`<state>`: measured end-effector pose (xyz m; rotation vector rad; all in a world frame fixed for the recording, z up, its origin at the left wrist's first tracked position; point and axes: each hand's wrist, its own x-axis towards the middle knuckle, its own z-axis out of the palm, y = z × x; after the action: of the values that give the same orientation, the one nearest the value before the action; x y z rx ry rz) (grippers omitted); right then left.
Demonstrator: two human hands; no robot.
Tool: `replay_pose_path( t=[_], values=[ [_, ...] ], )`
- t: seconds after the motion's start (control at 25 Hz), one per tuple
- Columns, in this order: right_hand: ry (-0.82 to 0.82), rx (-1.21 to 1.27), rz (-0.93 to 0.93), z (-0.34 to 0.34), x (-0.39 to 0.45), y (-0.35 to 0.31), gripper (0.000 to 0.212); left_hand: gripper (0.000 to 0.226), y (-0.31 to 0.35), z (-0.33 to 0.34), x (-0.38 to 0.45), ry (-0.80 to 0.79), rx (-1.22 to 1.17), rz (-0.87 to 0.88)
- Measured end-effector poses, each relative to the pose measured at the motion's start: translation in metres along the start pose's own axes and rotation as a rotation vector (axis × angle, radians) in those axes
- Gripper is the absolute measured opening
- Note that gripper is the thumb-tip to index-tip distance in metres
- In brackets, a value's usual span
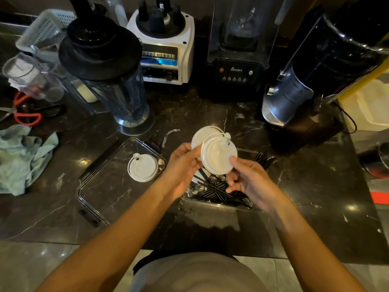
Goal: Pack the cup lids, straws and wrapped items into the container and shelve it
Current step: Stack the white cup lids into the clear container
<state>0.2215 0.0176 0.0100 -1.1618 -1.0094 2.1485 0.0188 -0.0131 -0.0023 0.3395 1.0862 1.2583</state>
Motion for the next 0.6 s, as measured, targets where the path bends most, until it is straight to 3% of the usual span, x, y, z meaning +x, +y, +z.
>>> replay_pose_path(
  t=[0.16, 0.4, 0.6],
  values=[
    [0.111, -0.075, -0.022, 0.001, -0.004, 0.010, 0.039, 0.025, -0.008, 0.001, -0.004, -0.001, 0.019, -0.049],
    [0.264, -0.174, -0.077, 0.006, -0.005, 0.019, 0.023, 0.041, -0.010, -0.003, -0.013, -0.104, 0.045, -0.185],
    [0.284, -0.233, -0.055, 0.009, -0.005, 0.022, 0.022, 0.036, -0.011, -0.001, -0.016, -0.103, 0.222, -0.158]
  ],
)
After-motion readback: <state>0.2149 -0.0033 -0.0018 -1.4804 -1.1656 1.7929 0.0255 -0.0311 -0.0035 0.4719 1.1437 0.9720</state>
